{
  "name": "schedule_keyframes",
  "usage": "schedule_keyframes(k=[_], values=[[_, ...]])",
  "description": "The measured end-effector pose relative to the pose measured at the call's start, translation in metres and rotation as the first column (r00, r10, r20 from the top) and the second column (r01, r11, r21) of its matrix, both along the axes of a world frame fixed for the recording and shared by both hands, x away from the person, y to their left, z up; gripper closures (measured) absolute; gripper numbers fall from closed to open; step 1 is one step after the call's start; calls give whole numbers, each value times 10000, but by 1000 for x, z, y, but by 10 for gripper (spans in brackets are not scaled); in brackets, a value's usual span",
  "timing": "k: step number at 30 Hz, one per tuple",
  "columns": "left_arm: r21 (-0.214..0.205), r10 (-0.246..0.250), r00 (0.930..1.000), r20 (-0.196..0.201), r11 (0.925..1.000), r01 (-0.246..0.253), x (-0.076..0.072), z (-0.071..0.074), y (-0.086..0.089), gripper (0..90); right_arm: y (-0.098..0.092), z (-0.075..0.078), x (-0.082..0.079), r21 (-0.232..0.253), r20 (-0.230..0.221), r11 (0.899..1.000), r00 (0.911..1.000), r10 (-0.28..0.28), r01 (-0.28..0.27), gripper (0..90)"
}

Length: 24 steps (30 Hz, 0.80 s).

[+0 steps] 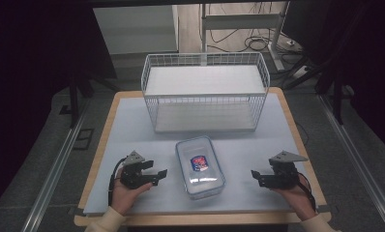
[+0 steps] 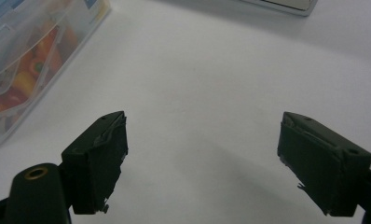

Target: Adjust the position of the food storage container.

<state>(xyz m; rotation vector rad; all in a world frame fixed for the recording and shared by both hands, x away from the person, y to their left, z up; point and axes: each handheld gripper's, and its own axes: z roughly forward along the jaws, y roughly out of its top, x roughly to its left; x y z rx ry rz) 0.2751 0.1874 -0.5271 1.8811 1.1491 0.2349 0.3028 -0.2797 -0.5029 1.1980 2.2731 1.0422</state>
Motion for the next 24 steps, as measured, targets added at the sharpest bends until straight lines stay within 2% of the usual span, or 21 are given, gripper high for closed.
schedule_keyframes(k=[5,6,10,15,16,17,18,19,20,21,23,24], values=[[-21,-33,10000,1,10000,33,-1,1,-1,261,0,1,-2,-144,154,9998,9998,-132,134,182],[-6,107,9999,66,9999,-107,-3,3,-1,263,0,2,-3,-258,235,9990,9990,-371,377,187],[-41,287,9996,51,9996,-287,-4,7,0,282,-1,1,-2,-207,161,9987,9988,-464,467,190],[-48,146,9999,22,9999,-146,-7,10,1,359,-1,-2,-1,-374,53,9981,9988,-486,487,192],[-37,127,9999,66,9999,-126,-8,11,1,410,-1,-2,-1,-422,66,9980,9989,-466,468,192],[-12,72,9999,107,10000,-72,-9,12,2,410,-1,-2,-1,-422,66,9980,9989,-466,468,192],[40,-2,9999,156,10000,2,-10,13,2,523,-1,-2,-1,-445,101,9979,9989,-461,465,192],[109,-104,9998,190,9999,102,-11,15,2,523,-1,-2,-1,-445,101,9979,9989,-461,465,192],[209,-199,9996,216,9996,194,-12,16,1,635,-1,-2,-1,-491,106,9978,9989,-450,454,192],[372,-251,9994,236,9990,242,-13,17,0,635,-1,-2,-1,-491,106,9978,9989,-450,454,192],[511,-404,9990,192,9979,394,-15,18,-2,719,0,-3,-1,-525,111,9975,9989,-465,471,192],[537,-593,9982,86,9968,588,-16,19,-3,792,0,-3,-1,-532,91,9975,9989,-458,462,192]])
